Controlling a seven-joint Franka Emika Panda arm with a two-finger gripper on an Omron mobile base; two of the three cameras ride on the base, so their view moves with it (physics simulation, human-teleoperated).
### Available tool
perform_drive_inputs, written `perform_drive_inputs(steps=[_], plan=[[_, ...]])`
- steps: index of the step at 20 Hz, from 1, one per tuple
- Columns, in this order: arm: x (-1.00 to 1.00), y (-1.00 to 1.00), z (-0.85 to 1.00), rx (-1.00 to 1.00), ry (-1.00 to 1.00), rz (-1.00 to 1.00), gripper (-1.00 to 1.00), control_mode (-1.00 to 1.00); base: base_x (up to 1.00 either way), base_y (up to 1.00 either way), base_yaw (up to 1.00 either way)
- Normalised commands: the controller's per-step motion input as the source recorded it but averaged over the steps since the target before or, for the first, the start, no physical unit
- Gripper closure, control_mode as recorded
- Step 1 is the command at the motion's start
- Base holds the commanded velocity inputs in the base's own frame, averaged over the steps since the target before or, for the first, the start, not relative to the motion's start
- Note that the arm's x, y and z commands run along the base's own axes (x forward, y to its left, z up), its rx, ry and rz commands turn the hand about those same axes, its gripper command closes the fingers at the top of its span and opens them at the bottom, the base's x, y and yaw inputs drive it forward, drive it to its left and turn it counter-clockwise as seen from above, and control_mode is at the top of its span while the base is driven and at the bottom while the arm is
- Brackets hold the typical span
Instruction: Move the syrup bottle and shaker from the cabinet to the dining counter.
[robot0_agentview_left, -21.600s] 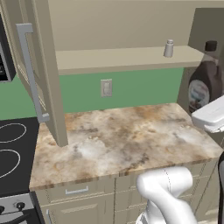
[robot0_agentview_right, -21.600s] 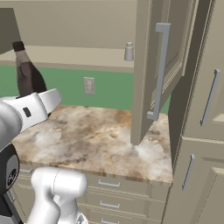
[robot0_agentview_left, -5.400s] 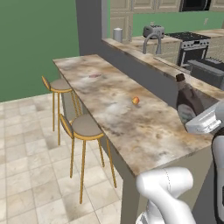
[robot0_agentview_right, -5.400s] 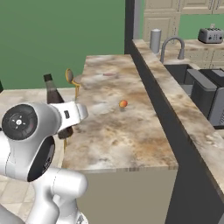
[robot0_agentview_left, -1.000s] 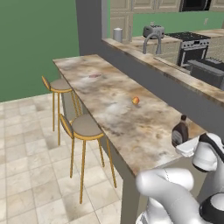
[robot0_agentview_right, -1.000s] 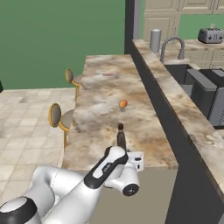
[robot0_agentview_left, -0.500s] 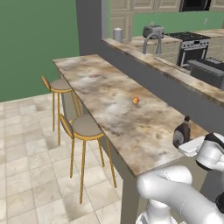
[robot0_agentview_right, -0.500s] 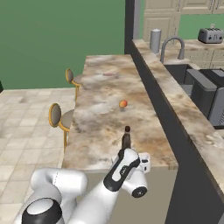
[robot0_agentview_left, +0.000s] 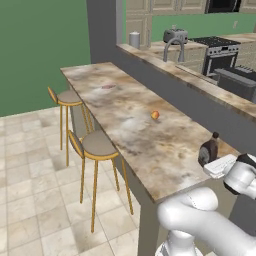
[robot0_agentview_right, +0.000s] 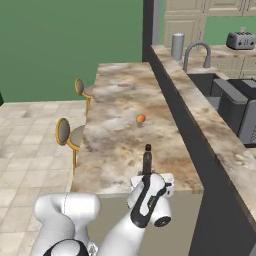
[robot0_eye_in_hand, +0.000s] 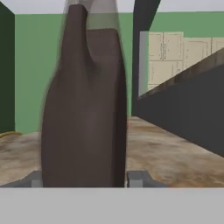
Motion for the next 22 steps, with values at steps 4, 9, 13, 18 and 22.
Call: perform_drive_inputs(steps=[4,9,13,18,22], plan=[[0.07,0.0,-0.37,0.0,-0.13,0.0,1.0,-1.0,0.0,0.0,0.0],[0.11,0.0,-0.32,0.0,-0.14,0.0,1.0,-1.0,0.0,0.0,0.0],[0.23,0.0,-0.15,0.0,-0.05,0.0,1.0,-1.0,0.0,0.0,0.0],[0.3,0.0,-0.06,0.0,0.01,0.0,1.0,-1.0,0.0,0.0,0.0],[0.18,0.0,0.0,0.0,0.15,0.0,1.0,-1.0,0.0,0.0,0.0]])
